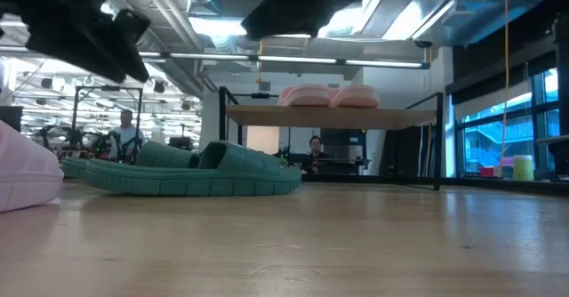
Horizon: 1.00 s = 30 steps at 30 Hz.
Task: Pick and place slides into the shelf
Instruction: Put the green slipper under the shelf
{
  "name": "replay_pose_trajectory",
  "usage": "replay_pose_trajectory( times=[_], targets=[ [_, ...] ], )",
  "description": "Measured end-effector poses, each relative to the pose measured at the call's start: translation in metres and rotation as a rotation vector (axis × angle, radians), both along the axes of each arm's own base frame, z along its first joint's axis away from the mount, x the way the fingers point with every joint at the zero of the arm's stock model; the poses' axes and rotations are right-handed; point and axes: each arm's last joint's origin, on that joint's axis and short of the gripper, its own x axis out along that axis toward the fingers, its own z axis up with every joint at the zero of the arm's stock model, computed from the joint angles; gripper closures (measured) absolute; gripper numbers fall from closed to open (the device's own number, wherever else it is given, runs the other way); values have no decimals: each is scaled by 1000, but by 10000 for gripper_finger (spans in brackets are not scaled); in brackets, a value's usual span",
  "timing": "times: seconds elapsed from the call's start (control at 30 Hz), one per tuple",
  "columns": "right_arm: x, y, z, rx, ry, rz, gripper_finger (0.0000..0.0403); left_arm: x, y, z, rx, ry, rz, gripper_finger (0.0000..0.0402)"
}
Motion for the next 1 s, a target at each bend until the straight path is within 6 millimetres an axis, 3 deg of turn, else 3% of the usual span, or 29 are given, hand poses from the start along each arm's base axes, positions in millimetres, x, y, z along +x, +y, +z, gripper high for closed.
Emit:
replay_pose_trajectory(
  times=[0.17,0.37,0.77,1.0],
  targets=[
    [35,6,-11,-51,97,7,286,-8,0,10,-25,-44,-22,237],
    [57,11,-25,-75,171,-37,286,-13,0,12,-22,-40,-33,237],
    [62,12,-27,-90,184,-69,283,-16,2,9,-2,0,-31,237],
    [62,11,-27,-71,180,-82,207,-16,2,9,-5,-1,-28,237]
  ],
)
